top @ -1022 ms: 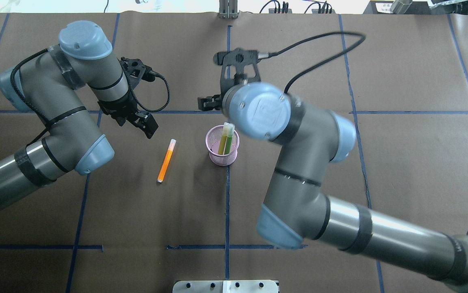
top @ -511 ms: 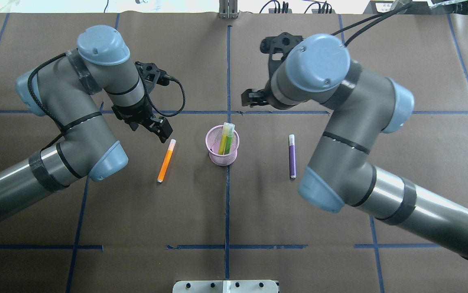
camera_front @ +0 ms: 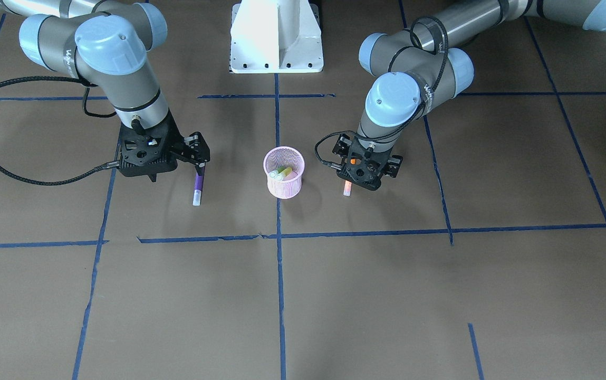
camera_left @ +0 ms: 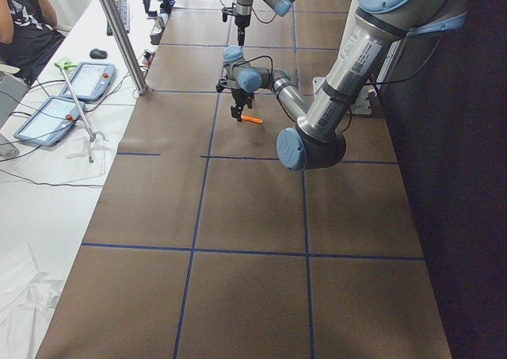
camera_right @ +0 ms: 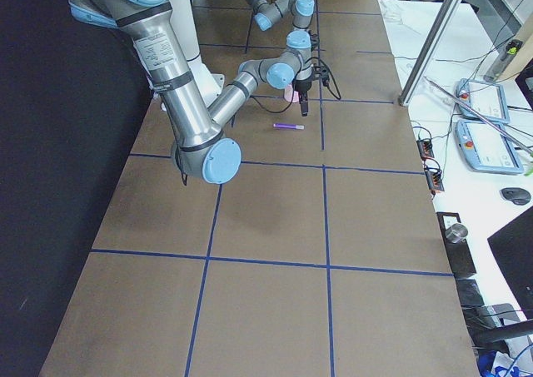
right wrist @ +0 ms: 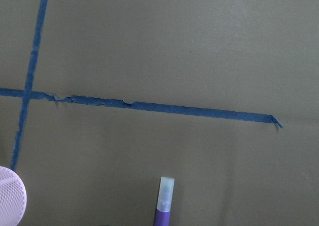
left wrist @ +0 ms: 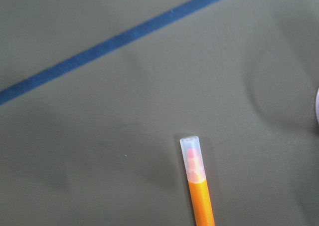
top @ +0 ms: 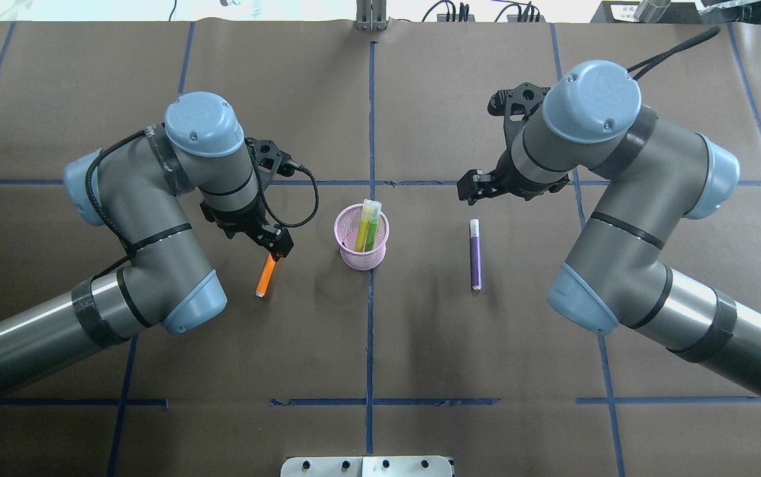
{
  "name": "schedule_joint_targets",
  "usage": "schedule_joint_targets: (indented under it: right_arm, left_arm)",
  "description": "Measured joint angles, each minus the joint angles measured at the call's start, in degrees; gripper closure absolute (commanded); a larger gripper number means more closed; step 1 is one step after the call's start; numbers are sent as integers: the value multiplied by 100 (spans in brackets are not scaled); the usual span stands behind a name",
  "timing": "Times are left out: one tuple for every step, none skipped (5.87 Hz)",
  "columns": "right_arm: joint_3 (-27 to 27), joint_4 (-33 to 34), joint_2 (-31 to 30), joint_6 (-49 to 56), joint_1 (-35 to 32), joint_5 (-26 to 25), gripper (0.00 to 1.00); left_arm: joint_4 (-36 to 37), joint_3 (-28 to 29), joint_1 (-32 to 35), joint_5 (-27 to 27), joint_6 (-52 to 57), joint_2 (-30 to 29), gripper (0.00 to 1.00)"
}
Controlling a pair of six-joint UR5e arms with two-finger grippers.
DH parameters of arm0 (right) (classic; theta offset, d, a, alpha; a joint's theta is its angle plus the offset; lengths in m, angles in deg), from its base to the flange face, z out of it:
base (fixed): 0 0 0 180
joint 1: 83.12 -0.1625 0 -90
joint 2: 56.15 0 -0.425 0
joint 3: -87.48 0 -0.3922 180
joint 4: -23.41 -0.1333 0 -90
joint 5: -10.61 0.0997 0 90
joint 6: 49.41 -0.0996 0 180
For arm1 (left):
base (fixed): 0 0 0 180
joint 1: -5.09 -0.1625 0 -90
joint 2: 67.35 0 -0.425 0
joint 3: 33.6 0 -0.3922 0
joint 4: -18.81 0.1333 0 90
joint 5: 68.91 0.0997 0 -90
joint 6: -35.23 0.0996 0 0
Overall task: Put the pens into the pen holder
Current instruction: 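Lower left gripper onto orange highlighter while right gripper moves over purple marker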
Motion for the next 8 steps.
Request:
schedule_joint_targets:
  right_arm:
    - [37,-6,-97,5,-3,45,0]
    - [49,-10,-149,7,-6,61,0]
    - [54,-15,-180,5,-7,74,0]
    - [55,-16,-193,1,-7,86,0]
    - [54,-17,-191,-1,-8,91,0]
    - [55,-17,-182,-1,-8,95,0]
    - [65,-20,-172,-4,-12,99,0]
    - [77,-24,-167,-8,-18,101,0]
  left_arm:
    - [-23,64,-97,51,10,11,0]
    - [-109,143,-175,71,14,41,0]
    - [-274,233,-223,77,5,68,0]
    - [-400,293,-245,78,0,70,0]
    - [-447,312,-258,76,-1,64,12]
    - [-460,314,-259,75,-2,52,29]
    - [-463,314,-254,75,14,48,30]
    - [-464,297,-239,72,33,46,30]
